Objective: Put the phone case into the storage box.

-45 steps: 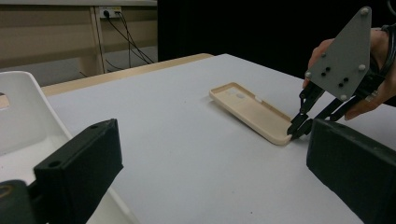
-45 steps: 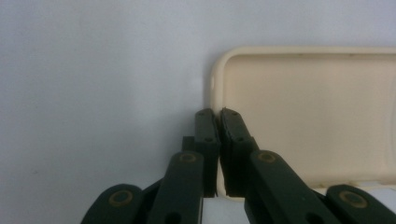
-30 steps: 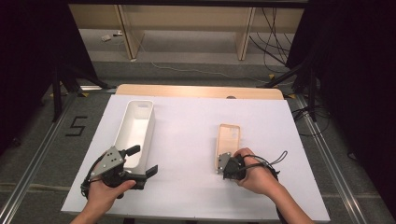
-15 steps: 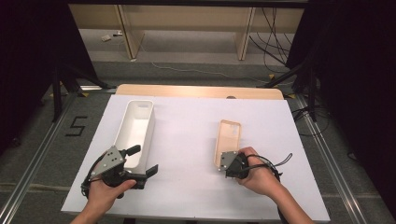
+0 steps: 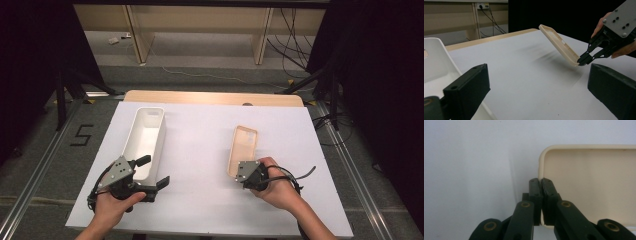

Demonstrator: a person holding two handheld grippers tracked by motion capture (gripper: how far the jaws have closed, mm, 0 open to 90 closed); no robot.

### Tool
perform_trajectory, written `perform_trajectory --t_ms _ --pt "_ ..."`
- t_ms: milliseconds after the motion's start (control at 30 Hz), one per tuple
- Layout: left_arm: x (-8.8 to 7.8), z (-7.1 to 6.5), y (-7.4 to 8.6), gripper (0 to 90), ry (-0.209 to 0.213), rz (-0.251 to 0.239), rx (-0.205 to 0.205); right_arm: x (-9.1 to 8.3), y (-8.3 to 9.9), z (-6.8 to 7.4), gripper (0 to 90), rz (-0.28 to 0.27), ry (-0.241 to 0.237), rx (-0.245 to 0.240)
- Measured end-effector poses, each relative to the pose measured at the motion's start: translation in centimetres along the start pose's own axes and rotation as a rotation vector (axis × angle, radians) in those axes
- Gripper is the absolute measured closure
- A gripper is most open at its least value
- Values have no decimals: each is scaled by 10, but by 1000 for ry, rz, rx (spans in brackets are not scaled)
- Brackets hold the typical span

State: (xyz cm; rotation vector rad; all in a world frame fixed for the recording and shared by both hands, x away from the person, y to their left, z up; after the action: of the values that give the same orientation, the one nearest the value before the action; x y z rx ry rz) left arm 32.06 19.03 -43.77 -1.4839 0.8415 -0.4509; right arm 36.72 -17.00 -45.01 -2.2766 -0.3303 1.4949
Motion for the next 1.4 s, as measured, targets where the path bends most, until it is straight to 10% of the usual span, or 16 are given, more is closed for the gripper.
perform_trajectory --t_ms 1400 --pt "-1 -4 -1 44 12 -5 12 -7 -21 8 884 -217 -25 54"
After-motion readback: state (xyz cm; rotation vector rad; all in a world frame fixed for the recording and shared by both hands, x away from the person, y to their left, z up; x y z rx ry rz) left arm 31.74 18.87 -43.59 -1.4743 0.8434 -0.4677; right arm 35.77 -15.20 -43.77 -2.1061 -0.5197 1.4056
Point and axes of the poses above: each handheld gripper's, and its own axes: x roughly forward along the jaws, y roughly out of its underside, z roughly to its left, the point moved 1 cm from there along x, roughly forward along the jaws
